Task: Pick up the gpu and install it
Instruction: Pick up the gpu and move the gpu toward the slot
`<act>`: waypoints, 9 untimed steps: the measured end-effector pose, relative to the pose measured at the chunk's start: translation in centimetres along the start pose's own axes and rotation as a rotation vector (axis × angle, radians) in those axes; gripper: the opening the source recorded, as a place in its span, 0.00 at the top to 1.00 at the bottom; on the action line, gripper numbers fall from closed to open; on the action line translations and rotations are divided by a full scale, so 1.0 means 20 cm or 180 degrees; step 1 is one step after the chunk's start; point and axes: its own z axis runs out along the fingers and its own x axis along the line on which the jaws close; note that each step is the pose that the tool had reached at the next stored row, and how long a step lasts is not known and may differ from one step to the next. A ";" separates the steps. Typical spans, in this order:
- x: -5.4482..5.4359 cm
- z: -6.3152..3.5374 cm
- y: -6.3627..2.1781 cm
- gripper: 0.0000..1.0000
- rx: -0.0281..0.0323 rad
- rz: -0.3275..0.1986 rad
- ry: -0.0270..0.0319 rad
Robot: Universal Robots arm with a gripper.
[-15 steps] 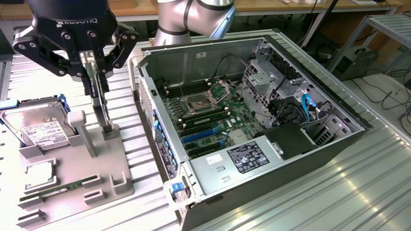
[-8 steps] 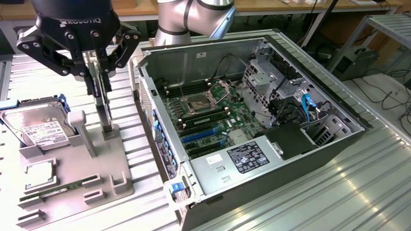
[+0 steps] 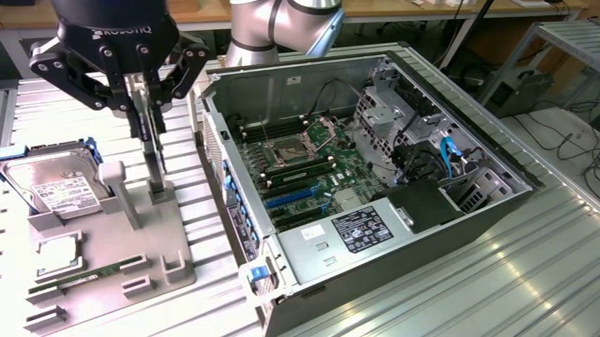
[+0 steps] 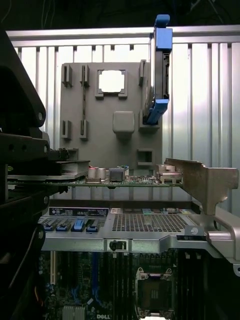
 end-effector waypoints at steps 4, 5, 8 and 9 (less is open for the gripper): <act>-0.01 0.000 0.000 0.73 0.0000 0.0000 0.0000; -0.01 0.000 0.000 0.73 0.0000 0.0000 0.0000; -0.02 0.000 0.000 0.73 0.0000 0.0000 0.0000; -0.02 0.000 0.000 0.73 0.0000 0.0000 0.0000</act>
